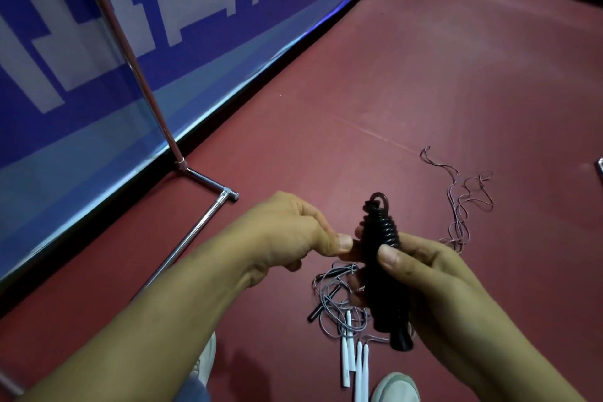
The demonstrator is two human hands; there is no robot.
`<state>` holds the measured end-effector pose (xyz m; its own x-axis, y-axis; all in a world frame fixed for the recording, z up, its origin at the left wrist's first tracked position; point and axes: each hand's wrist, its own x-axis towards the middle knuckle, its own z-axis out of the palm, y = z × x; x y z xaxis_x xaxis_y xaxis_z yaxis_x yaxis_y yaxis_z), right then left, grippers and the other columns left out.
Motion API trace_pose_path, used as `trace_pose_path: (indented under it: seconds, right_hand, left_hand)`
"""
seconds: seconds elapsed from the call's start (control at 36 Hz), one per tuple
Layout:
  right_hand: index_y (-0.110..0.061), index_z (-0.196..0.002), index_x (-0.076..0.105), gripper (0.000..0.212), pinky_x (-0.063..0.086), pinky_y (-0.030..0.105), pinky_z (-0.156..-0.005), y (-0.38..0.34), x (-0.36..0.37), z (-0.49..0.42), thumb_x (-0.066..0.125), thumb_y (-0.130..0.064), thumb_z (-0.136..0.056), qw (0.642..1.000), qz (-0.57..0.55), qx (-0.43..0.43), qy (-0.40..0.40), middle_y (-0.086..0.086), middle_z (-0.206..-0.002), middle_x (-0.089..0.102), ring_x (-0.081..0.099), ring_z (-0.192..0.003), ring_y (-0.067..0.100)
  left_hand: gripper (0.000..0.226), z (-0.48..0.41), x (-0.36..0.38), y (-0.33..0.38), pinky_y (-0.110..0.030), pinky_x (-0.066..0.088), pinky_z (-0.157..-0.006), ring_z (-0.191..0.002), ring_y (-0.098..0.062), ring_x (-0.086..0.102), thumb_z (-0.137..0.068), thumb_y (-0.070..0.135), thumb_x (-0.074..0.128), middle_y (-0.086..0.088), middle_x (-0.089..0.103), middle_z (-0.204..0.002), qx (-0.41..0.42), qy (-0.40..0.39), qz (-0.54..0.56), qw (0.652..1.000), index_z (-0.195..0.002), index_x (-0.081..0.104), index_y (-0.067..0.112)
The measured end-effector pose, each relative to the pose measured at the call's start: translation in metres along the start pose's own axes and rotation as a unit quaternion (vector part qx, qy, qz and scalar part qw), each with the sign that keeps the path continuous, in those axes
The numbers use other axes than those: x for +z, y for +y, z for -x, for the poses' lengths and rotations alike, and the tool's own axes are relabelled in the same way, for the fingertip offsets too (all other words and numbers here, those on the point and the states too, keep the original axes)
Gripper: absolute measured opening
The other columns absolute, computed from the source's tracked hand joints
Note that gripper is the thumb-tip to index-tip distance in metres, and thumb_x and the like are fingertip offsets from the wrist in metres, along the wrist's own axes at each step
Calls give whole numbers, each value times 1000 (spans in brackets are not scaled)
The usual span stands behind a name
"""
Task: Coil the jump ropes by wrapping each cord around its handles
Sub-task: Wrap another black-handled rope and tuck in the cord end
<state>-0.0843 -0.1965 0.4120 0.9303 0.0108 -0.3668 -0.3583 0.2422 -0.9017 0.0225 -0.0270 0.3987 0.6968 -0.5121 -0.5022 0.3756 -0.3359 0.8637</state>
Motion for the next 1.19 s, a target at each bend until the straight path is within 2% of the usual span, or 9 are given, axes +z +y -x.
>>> trace_pose_path:
  seconds: [0.22, 0.31, 0.47, 0.64, 0.75, 0.81, 0.94, 1.08, 1.19]
  right_hand:
    - [3, -113, 66, 70, 36, 31, -50, 3, 4, -3, 89, -26, -54, 995, -98, 8, -26, 11, -76, 51, 45, -56, 20]
    - [-5, -103, 68, 60, 30, 26, -47, 6, 9, -5, 93, -33, -56, 995, -100, -7, -19, 5, -67, 43, 36, -51, 17]
    - [-9, -98, 67, 37, 31, 20, -44, 1, 12, -3, 75, -25, -67, 989, -143, 10, -25, 4, -62, 37, 32, -44, 13]
    - [-9, -124, 57, 73, 36, 20, -45, 0, 6, -2, 89, -23, -61, 984, -174, -4, -43, 6, -61, 39, 33, -39, 11]
    - [-1, -94, 41, 71, 37, 21, -44, -5, 2, -2, 94, -30, -57, 986, -159, -39, -39, 11, -60, 43, 36, -34, 14]
    - [-5, -95, 42, 63, 37, 22, -44, -6, 1, -1, 90, -25, -59, 989, -138, -55, -23, 17, -64, 50, 37, -34, 15]
    - [-13, -100, 62, 34, 43, 28, -41, -2, 3, -1, 75, -21, -70, 992, -104, -62, 20, 17, -80, 63, 51, -45, 22]
    - [-5, -112, 73, 56, 60, 39, -76, 1, -7, -5, 92, -29, -65, 993, -91, -62, 41, 27, -107, 71, 73, -96, 34]
    - [1, -114, 72, 62, 60, 46, -79, 1, -12, -5, 94, -29, -65, 993, -100, -60, 12, 32, -117, 67, 72, -99, 40]
  left_hand:
    - [19, 5, 6, 6, -27, 39, -54, -51, -11, 41, -71, 19, 89, 6, 53, -50, 9, -25, -5, 1000, -61, 73, 16]
    - [19, 7, 9, 8, -25, 36, -53, -44, -8, 38, -75, 15, 87, 5, 49, -48, -1, -54, 20, 998, -66, 69, 14]
    - [15, 7, 7, 9, -28, 38, -54, -47, -15, 43, -72, 8, 87, -3, 55, -53, 57, -46, 37, 997, -71, 72, 6]
    - [25, 7, 11, 5, -27, 55, -59, -56, -19, 59, -75, -5, 82, -11, 64, -71, 167, -18, 109, 980, -97, 70, -4]
    - [30, 9, 14, 2, -30, 59, -61, -56, -20, 64, -71, 0, 78, -11, 64, -69, 165, -46, 197, 965, -99, 66, 0]
    - [31, 10, 15, 2, -30, 58, -60, -56, -20, 65, -67, 7, 77, -11, 65, -69, 153, -56, 211, 964, -95, 68, 2]
    - [10, 8, 14, 2, -28, 52, -49, -49, -17, 54, -80, 1, 76, -8, 64, -63, 136, -16, 156, 978, -87, 70, 3]
    - [17, 7, 9, 0, -29, 49, -48, -45, -21, 49, -84, 13, 80, -6, 58, -54, 154, 48, 53, 986, -82, 71, -3]
    - [24, 4, 8, 1, -29, 46, -53, -43, -23, 53, -83, 27, 81, -1, 56, -51, 164, 77, -2, 983, -73, 72, 7]
